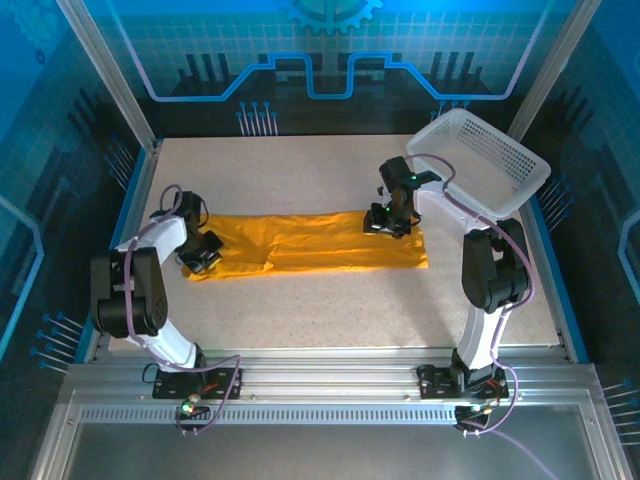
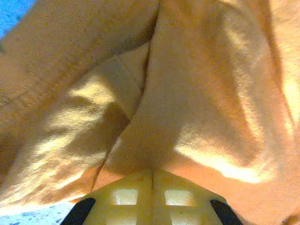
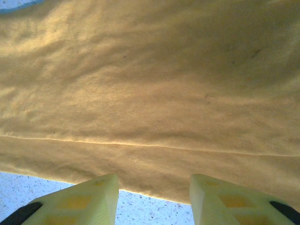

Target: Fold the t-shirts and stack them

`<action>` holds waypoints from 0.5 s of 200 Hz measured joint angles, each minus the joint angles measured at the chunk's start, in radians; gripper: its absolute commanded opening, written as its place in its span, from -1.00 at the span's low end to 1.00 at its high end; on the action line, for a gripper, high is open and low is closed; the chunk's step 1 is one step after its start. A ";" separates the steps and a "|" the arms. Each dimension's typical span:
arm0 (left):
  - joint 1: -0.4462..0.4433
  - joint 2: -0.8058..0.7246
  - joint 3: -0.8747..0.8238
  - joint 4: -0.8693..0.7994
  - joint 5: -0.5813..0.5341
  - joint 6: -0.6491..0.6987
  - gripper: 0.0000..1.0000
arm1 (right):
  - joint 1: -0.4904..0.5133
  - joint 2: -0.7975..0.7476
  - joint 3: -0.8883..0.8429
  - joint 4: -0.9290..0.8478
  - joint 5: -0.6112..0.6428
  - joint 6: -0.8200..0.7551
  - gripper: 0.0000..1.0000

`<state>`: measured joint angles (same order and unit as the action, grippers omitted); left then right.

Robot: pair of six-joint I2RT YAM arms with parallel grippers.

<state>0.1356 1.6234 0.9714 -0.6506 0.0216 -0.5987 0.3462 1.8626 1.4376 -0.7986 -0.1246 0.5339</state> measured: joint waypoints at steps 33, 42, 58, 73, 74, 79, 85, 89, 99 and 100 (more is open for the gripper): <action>0.000 -0.046 0.000 -0.025 -0.045 0.000 -1.00 | 0.000 0.000 0.000 0.000 0.000 0.000 -0.12; 0.000 -0.055 0.000 -0.033 -0.055 0.000 -1.00 | 0.000 0.000 0.000 0.000 0.000 0.000 -0.12; 0.000 -0.061 0.003 -0.048 -0.069 0.000 -0.97 | 0.000 0.000 -0.002 0.001 -0.001 0.000 -0.12; 0.000 -0.060 0.004 -0.057 -0.080 0.000 -0.85 | 0.000 0.000 -0.007 0.005 -0.001 0.000 -0.12; 0.000 -0.059 0.005 -0.058 -0.081 0.001 -0.84 | 0.000 0.000 -0.008 0.005 -0.001 0.000 -0.12; 0.000 -0.058 0.007 -0.062 -0.084 0.001 -0.75 | 0.000 0.000 -0.010 0.005 -0.001 0.000 -0.12; 0.000 -0.053 0.010 -0.063 -0.089 0.004 -0.60 | 0.000 0.000 -0.010 0.005 -0.002 0.000 -0.12; 0.000 -0.049 0.013 -0.063 -0.090 0.010 -0.51 | 0.000 0.000 -0.011 0.005 -0.002 0.000 -0.12; 0.000 -0.033 0.020 -0.061 -0.097 0.008 -0.40 | 0.000 0.000 -0.012 0.005 -0.003 0.000 -0.12; 0.000 -0.032 0.020 -0.061 -0.097 0.011 -0.40 | 0.000 0.000 -0.012 0.005 -0.003 0.000 -0.12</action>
<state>0.1356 1.5917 0.9916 -0.7116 -0.0757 -0.5873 0.3462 1.8626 1.4258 -0.7937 -0.1280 0.5335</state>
